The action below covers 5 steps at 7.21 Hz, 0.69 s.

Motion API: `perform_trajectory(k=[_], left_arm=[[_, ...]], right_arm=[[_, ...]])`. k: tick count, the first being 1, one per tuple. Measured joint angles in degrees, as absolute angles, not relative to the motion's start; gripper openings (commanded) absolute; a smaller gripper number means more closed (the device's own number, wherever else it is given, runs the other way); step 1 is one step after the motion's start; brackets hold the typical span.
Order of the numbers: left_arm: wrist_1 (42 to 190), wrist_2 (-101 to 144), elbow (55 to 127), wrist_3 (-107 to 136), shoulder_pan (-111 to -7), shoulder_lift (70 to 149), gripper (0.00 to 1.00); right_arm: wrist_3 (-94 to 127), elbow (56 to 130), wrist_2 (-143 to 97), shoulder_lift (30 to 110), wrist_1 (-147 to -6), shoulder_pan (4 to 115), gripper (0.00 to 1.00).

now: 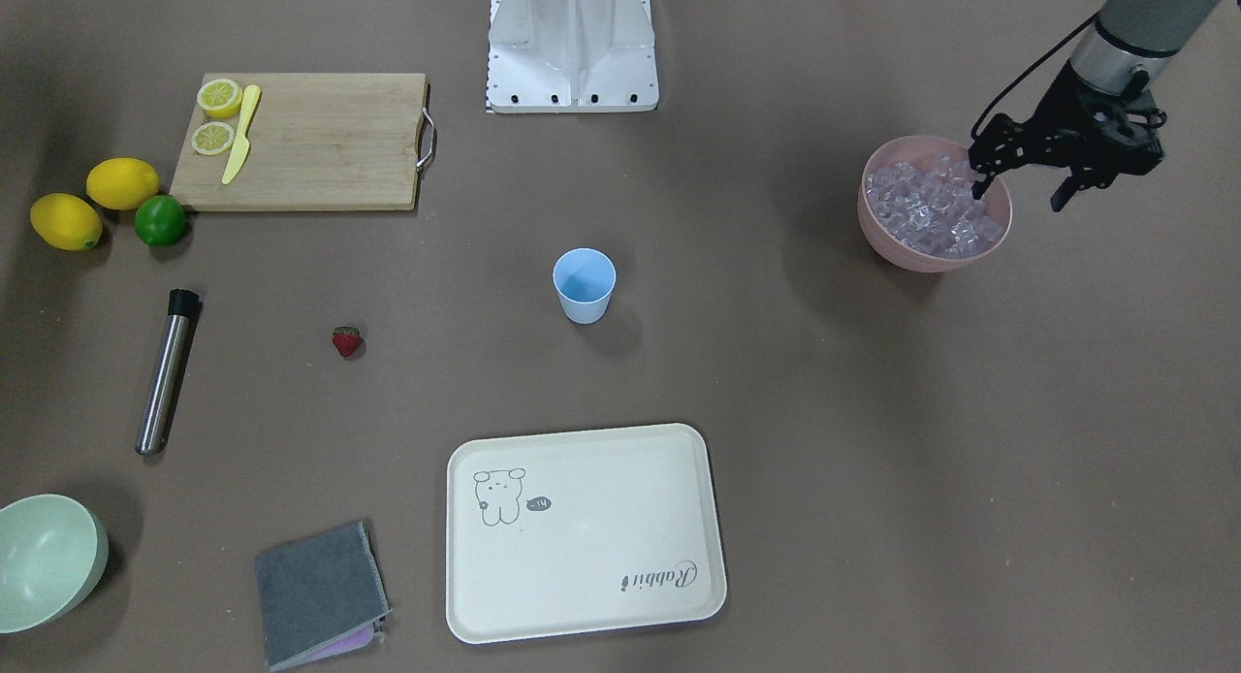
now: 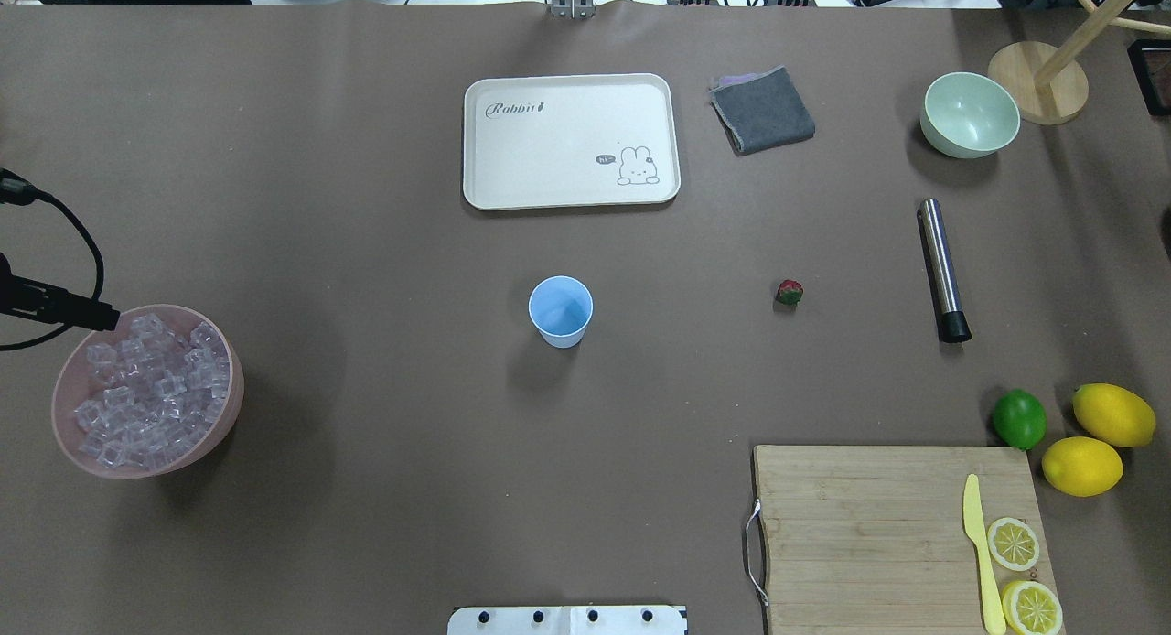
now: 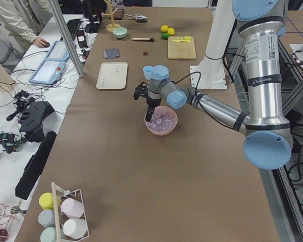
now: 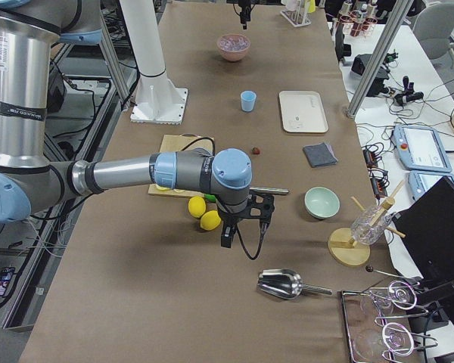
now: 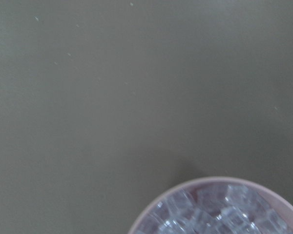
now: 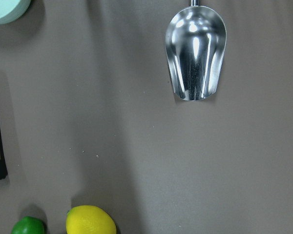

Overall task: Mash ice and strawberries in cup
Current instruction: 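Lower the left gripper into the pink bowl of ice cubes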

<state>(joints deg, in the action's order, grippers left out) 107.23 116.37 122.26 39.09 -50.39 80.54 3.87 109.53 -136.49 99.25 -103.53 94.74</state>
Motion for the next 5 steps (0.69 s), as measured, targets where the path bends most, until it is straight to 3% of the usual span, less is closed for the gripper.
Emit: perform_trajectory(k=[2, 5], left_arm=[[107.22, 113.17, 123.46, 42.04, -44.76, 79.81, 0.85], [107.27, 111.32, 122.77, 43.26, -40.79, 79.89, 0.85]], right_arm=[[3.87, 109.39, -136.49, 99.25, -103.54, 94.75, 1.0], [3.87, 109.26, -136.42, 99.25, -103.53, 94.74, 1.0]])
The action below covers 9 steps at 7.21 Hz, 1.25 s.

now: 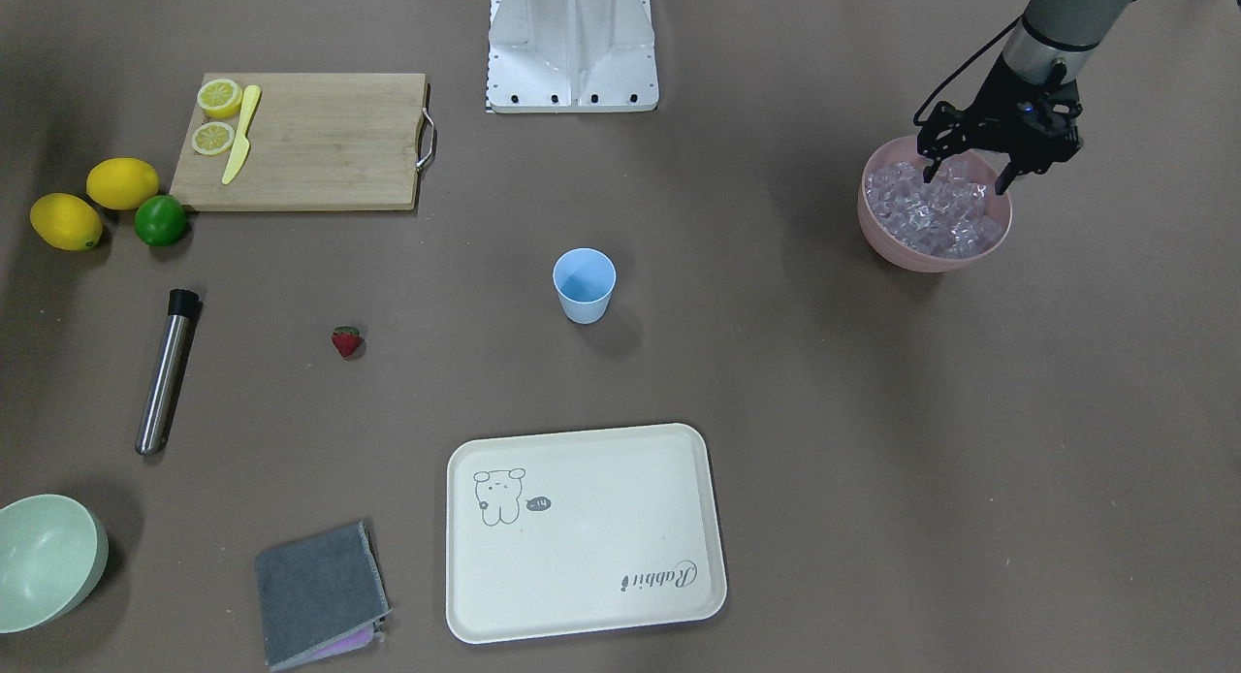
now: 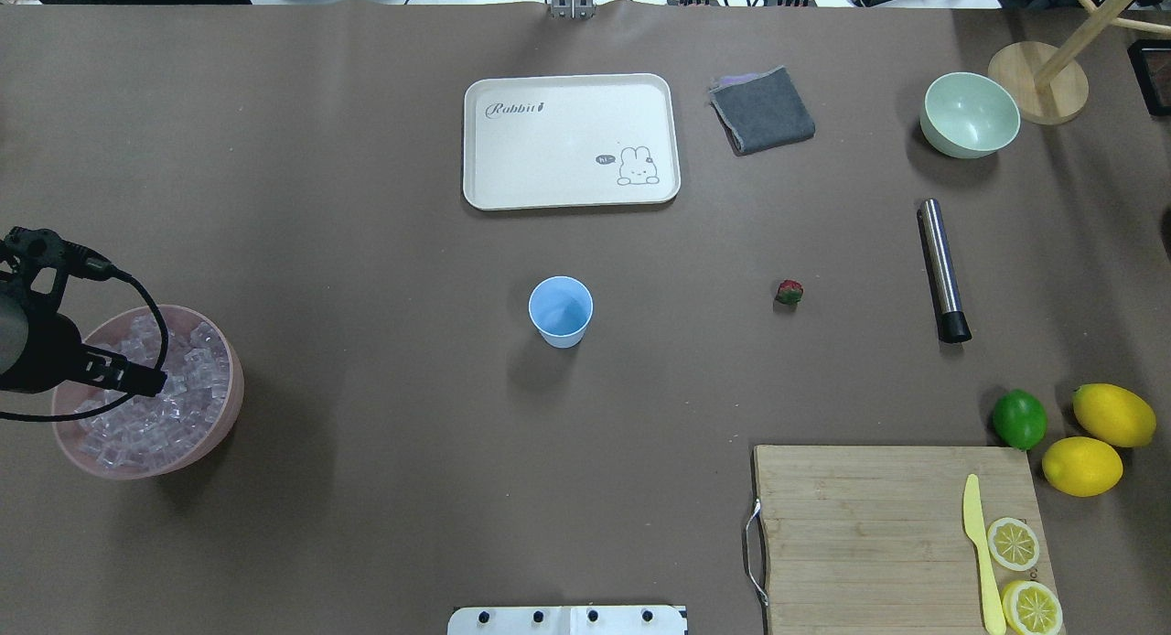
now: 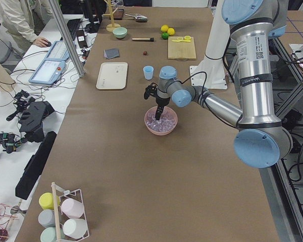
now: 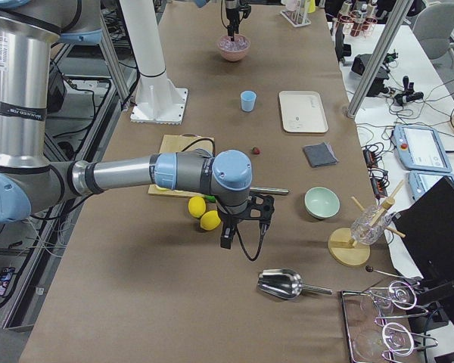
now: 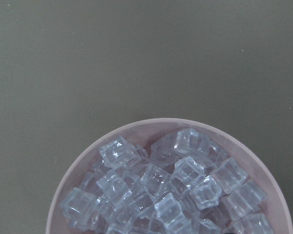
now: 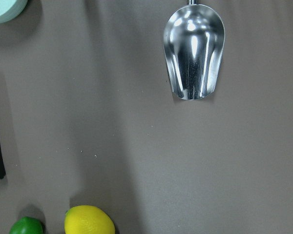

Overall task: Mash ice and strawberries in cup
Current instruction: 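Lower the left gripper into the pink bowl of ice cubes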

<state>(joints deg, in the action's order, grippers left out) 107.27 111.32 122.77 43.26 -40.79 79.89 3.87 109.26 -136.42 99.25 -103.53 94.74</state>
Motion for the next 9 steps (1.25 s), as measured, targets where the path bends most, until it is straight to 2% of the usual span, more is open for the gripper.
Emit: perform_trajectory(k=[6, 7, 8, 9], left_arm=[[107.93, 110.75, 115.91, 43.33, -39.82, 85.18, 0.85], [108.69, 110.84, 115.51, 43.33, -39.82, 84.91, 0.8], [109.16, 110.96, 115.4, 43.31, -39.79, 84.42, 0.71], [109.33, 111.06, 115.36, 43.26, -39.76, 84.11, 0.7]], right_arm=[[3.87, 109.28, -136.27, 99.32, -103.57, 94.76, 1.0], [3.87, 109.38, -136.25, 99.32, -103.58, 94.79, 1.0], [3.87, 109.48, -136.23, 99.3, -103.56, 94.82, 1.0], [3.87, 109.57, -136.23, 99.27, -103.54, 94.83, 1.0]])
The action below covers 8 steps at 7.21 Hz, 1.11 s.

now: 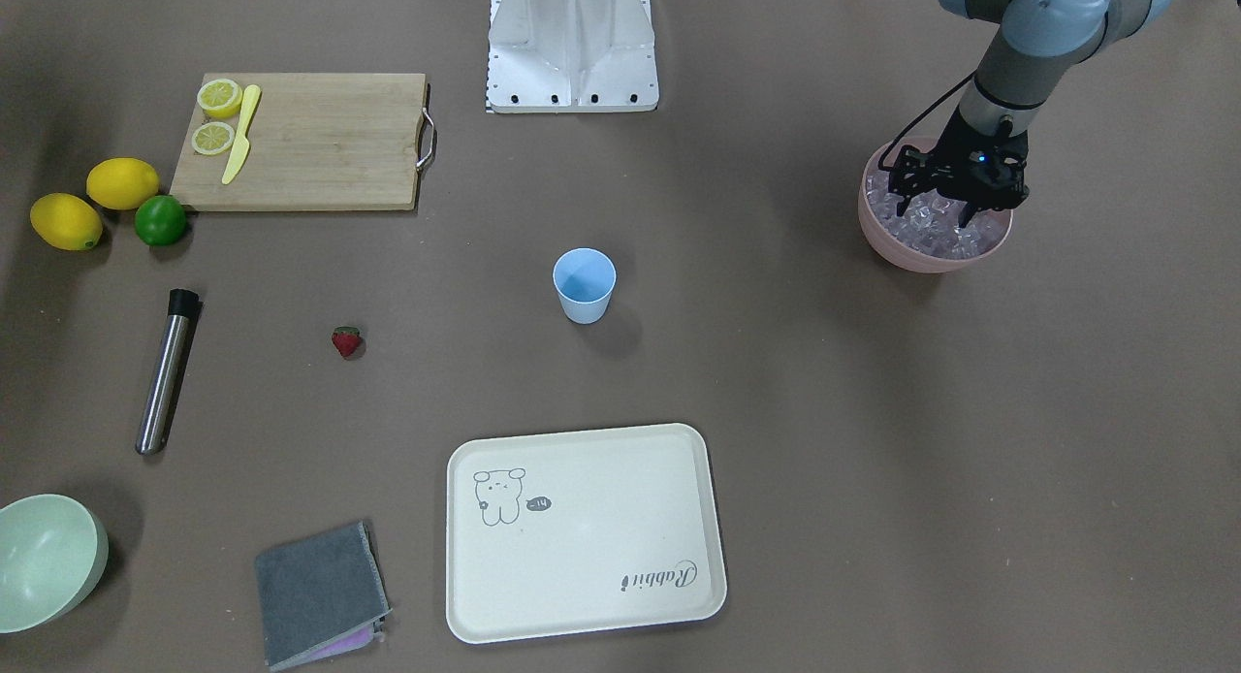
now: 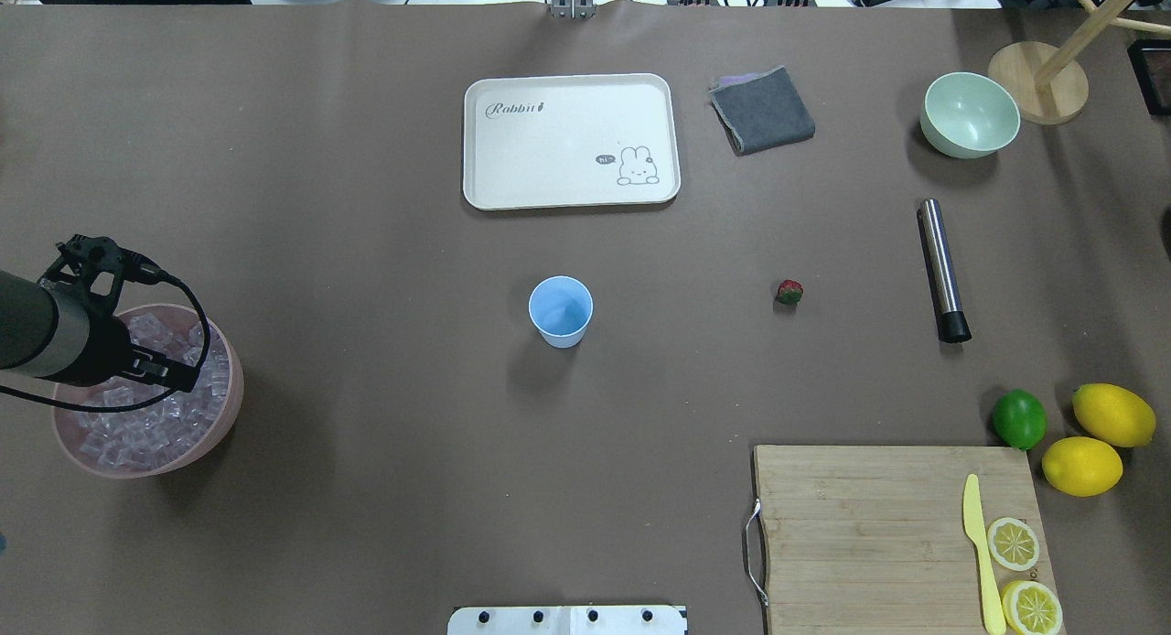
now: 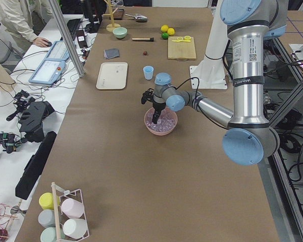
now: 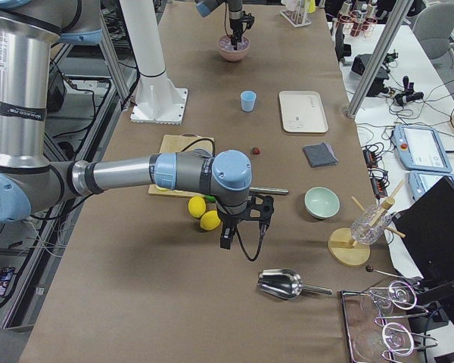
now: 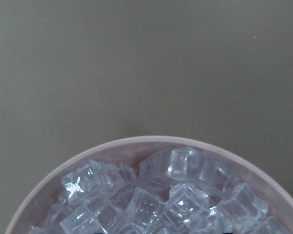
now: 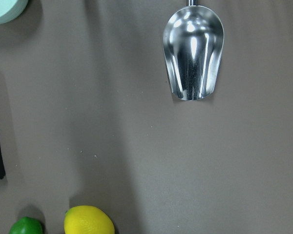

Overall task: Mash ice and strawberries in cup
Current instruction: 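Lower the left gripper into the pink bowl of ice cubes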

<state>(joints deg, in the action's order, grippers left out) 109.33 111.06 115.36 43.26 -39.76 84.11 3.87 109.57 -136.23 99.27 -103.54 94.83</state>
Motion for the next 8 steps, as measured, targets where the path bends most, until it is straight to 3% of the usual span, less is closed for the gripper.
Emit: perform_trajectory(k=[5, 8], left_arm=[[109.5, 111.35, 115.36, 43.22, -37.61, 83.77, 0.69], [109.54, 111.28, 115.02, 43.14, -37.0, 83.84, 0.54]], right_arm=[[3.78, 109.77, -136.13, 99.23, -103.53, 94.89, 1.0], [3.78, 109.86, -136.06, 99.28, -103.53, 95.13, 1.0]])
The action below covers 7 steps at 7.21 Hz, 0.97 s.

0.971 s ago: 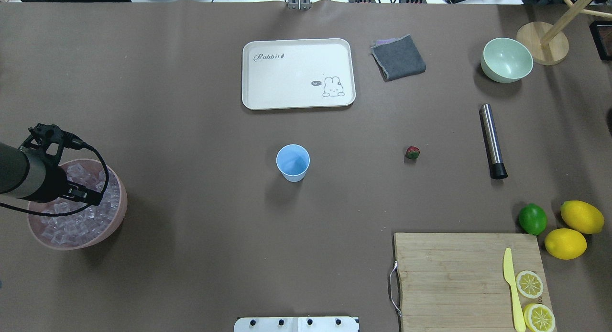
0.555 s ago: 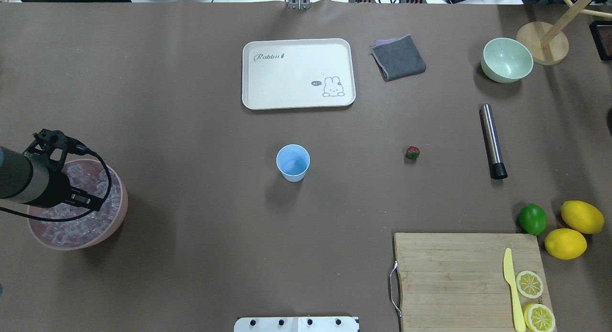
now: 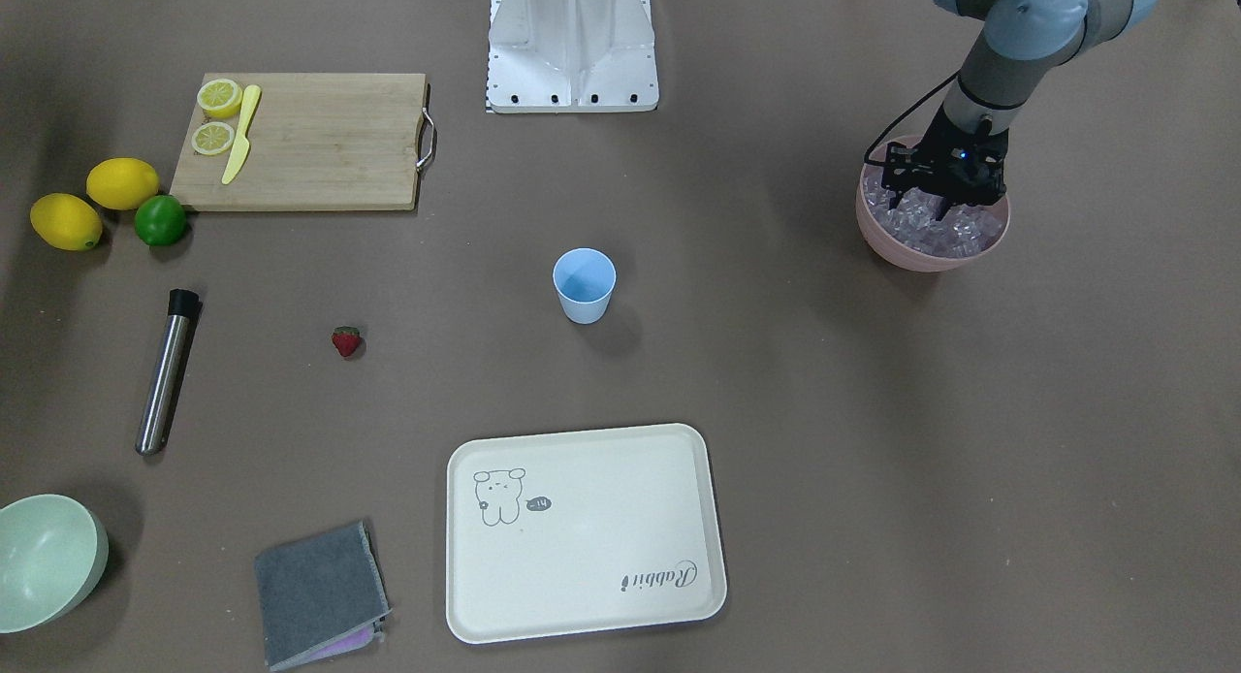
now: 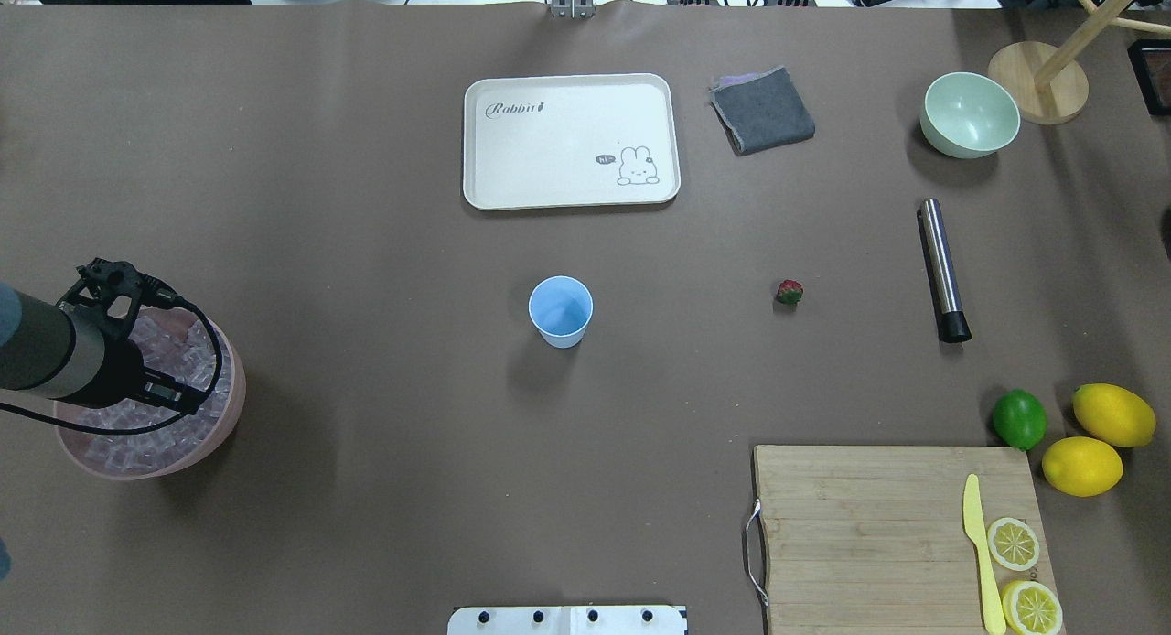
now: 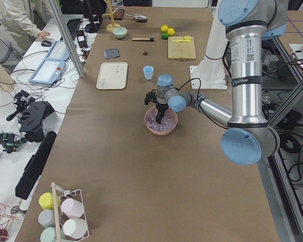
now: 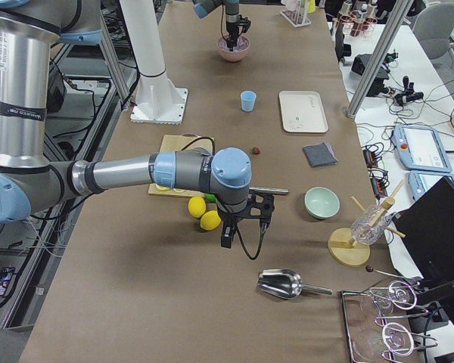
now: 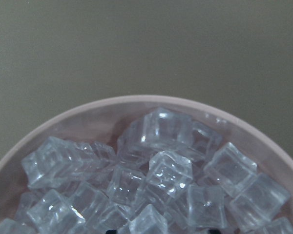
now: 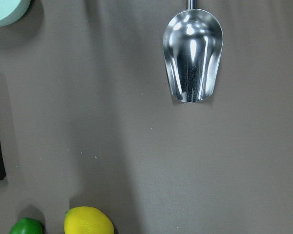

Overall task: Mash ice and strawberries in cup
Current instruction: 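Lower the left gripper into the pink bowl of ice cubes, then close the left gripper on one clear ice cube and lift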

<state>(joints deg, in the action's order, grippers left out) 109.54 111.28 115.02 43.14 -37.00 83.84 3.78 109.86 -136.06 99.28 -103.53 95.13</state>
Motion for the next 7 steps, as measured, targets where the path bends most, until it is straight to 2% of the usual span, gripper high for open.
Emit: perform_trajectory(k=[1, 3, 4, 7], left_arm=[[109.63, 111.28, 114.74, 43.12, -36.87, 83.86, 0.43], [111.01, 111.24, 114.22, 43.17, -36.71, 83.78, 0.13], [111.58, 111.24, 114.2, 43.2, -36.69, 83.68, 0.03], [111.96, 111.27, 115.7, 43.06, -37.61, 82.65, 0.0]], right_arm=[[3.78, 109.91, -136.06, 99.31, -103.53, 95.26, 1.0], [3.78, 109.95, -136.05, 99.34, -103.54, 95.68, 1.0], [3.78, 109.98, -136.05, 99.37, -103.54, 95.95, 1.0], [3.78, 110.03, -136.13, 99.33, -103.55, 96.5, 1.0]])
